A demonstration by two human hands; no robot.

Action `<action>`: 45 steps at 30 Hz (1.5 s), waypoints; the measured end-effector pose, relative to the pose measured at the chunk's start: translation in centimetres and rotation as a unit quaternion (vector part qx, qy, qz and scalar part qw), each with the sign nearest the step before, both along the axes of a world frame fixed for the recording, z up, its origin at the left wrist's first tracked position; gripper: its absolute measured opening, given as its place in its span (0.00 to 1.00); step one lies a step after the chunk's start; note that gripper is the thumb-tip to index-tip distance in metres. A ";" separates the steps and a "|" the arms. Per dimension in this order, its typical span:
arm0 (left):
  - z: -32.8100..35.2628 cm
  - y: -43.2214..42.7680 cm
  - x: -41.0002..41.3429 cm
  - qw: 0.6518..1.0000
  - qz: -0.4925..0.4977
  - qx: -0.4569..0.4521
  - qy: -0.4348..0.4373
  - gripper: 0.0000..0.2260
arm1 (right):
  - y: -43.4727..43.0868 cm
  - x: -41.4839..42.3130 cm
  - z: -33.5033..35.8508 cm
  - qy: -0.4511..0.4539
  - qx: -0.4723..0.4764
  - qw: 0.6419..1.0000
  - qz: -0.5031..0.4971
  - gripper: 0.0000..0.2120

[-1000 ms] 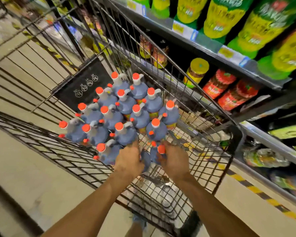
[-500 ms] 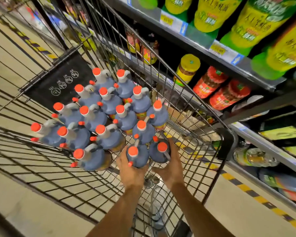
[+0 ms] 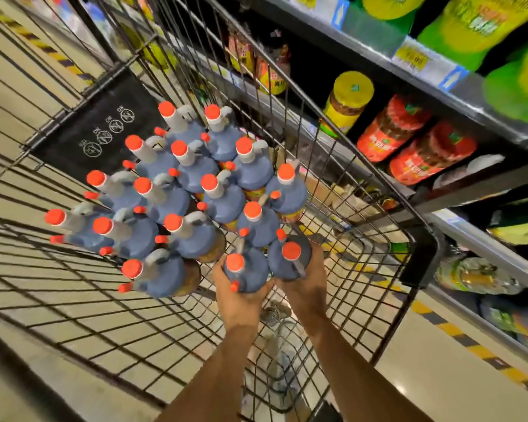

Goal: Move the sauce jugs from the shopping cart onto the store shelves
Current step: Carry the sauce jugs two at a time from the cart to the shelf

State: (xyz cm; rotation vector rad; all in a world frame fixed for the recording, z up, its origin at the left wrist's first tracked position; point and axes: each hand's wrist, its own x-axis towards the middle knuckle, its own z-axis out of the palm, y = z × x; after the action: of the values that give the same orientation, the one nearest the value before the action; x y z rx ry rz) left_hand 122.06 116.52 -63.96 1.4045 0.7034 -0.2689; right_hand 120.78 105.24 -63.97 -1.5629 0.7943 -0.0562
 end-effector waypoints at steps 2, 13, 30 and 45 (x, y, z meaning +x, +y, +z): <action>0.1 0.6 0.0 1.000 -0.024 0.013 -0.002 0.39 | 0.1 -0.2 0.4 0.018 -0.029 0.999 0.016 0.32; 8.4 3.1 -0.4 0.975 -0.168 0.132 -0.053 0.38 | -0.5 -1.5 9.3 -0.035 -0.002 0.999 0.027 0.33; 32.1 5.9 -2.6 0.886 -0.327 0.098 -0.313 0.22 | 2.6 -12.5 34.2 -0.168 -0.171 0.961 -0.139 0.16; 43.8 -1.1 -9.7 0.763 -0.509 0.042 -0.396 0.37 | 2.0 -25.9 43.4 -0.169 -0.268 0.881 -0.351 0.30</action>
State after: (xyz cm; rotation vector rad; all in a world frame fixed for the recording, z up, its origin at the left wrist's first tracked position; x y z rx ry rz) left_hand 112.40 115.44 -20.14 1.6872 -0.8250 -0.4338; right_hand 94.87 107.23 -20.57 -1.6177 1.0799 -1.1361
